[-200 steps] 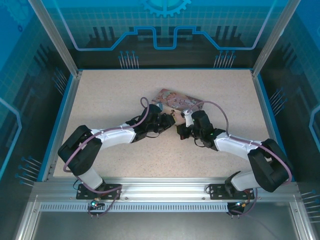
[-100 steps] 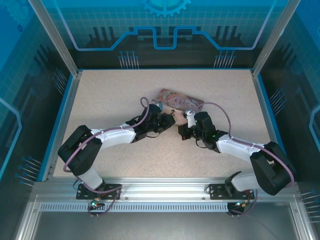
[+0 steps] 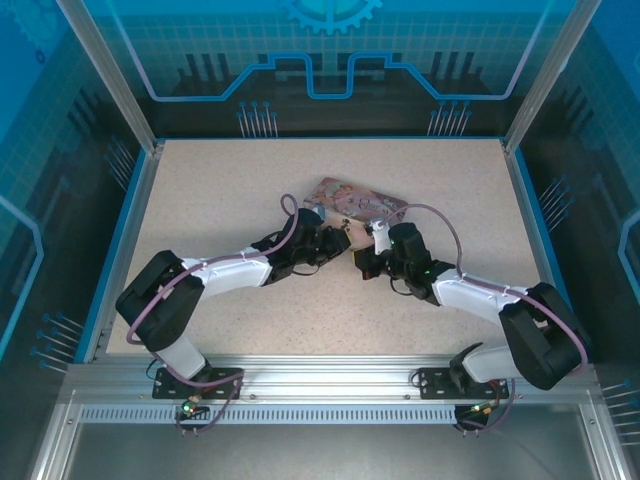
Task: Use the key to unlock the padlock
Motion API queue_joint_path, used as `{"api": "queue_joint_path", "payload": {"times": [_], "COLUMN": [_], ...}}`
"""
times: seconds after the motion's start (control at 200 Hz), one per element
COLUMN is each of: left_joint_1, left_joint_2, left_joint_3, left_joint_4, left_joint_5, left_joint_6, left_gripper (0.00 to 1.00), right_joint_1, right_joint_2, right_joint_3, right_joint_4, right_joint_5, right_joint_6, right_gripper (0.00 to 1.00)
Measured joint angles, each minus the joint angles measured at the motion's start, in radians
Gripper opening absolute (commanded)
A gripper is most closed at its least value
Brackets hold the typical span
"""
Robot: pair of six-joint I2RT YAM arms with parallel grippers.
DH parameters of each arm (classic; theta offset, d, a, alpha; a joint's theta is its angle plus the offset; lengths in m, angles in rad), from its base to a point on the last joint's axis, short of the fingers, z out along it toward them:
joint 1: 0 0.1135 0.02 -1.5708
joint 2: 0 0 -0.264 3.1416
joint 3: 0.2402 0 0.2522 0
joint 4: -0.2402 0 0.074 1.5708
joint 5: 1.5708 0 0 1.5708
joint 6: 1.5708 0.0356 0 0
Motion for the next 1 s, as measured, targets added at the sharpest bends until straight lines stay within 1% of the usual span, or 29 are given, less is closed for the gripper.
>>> {"api": "queue_joint_path", "payload": {"times": [0.585,1.0], "left_joint_1": [0.000,0.001], "left_joint_2": [0.000,0.000], "left_joint_3": [0.000,0.000], "left_joint_4": [0.014,0.023], "left_joint_5": [-0.009,-0.034], "left_joint_6": [-0.001,-0.001], "left_gripper": [0.03,0.02], "right_joint_1": [-0.006,-0.017], "right_joint_2": [0.025,0.066], "right_joint_3": [-0.023,-0.034], "right_joint_4": [0.106,0.206], "right_joint_5": [0.007,-0.006], "right_joint_6": [0.045,0.043], "right_gripper": [0.00,0.00]}}
